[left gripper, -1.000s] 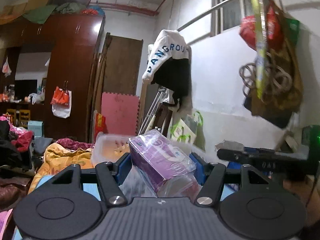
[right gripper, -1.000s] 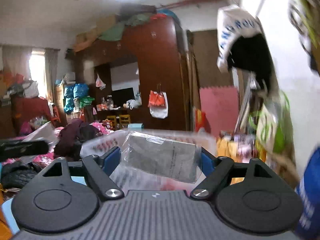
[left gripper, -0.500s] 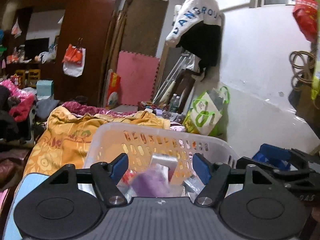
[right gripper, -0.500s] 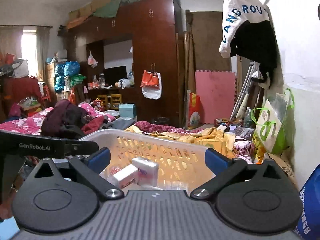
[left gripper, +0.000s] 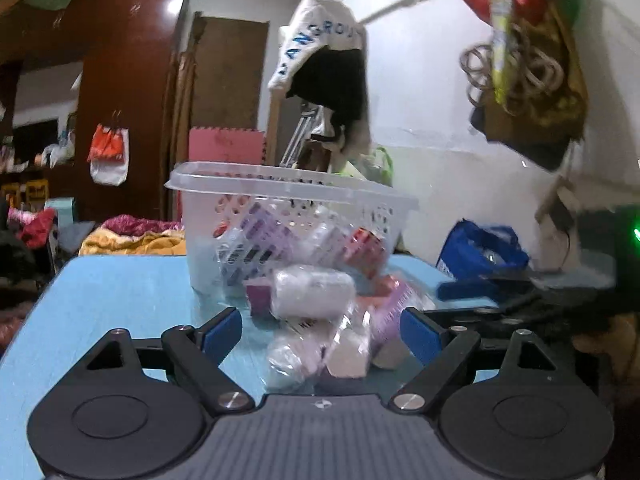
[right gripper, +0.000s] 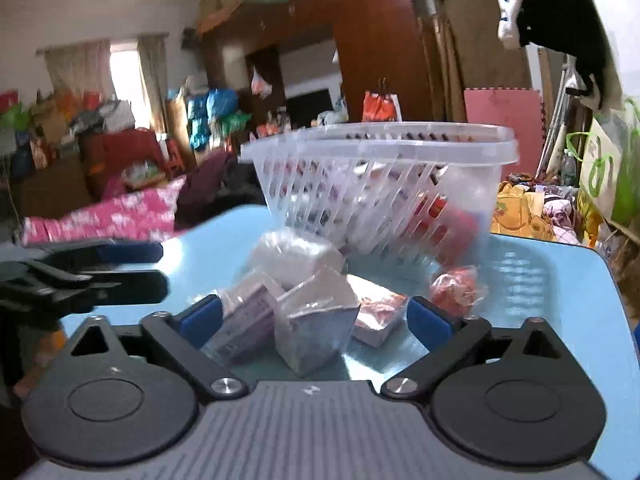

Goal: Organize objects
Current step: 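Grasp the small clear bag left while right grasps the clear-wrapped grey packet, then lower both held items into the white basket and open both grippers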

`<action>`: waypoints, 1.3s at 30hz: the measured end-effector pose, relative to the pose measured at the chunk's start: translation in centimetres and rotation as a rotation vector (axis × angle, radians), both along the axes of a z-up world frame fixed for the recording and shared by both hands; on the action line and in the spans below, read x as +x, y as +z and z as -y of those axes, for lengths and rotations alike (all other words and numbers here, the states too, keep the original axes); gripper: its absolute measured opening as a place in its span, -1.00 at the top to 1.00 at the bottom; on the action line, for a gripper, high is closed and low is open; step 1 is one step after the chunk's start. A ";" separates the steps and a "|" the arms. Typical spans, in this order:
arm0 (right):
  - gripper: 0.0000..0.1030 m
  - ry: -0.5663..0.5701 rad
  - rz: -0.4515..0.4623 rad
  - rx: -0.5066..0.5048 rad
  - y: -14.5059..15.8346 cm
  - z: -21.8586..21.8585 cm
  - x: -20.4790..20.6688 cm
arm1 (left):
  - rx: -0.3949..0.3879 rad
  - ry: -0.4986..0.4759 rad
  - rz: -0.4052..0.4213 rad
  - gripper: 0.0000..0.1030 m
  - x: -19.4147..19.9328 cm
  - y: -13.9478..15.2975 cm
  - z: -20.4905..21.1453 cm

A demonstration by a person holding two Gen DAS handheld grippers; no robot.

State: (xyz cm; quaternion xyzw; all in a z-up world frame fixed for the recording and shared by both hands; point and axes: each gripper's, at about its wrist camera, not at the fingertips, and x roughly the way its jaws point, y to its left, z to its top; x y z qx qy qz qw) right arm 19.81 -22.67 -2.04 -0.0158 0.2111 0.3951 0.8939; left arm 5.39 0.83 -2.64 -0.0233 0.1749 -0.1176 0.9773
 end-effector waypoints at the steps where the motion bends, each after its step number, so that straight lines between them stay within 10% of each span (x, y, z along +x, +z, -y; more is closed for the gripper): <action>1: -0.73 -0.002 0.002 -0.015 -0.1 -0.4 0.3 | 0.028 -0.005 0.000 -0.73 0.1 0.0 0.4; 4: 0.00 0.018 -0.024 -0.049 -0.8 -1.2 0.6 | 0.065 0.009 -0.001 -0.73 0.3 -0.4 1.1; 10: 0.02 -0.035 0.021 0.039 -1.5 2.6 -1.6 | 0.104 -0.031 -0.007 -0.72 0.7 -1.0 2.6; 21: 0.01 -0.068 0.007 0.146 -1.8 5.4 -1.2 | 0.248 -0.002 -0.087 0.07 3.3 -2.7 6.5; 39: 0.01 -0.104 0.076 0.209 -0.7 6.2 -2.3 | 0.002 -0.021 0.037 0.25 1.1 0.7 1.9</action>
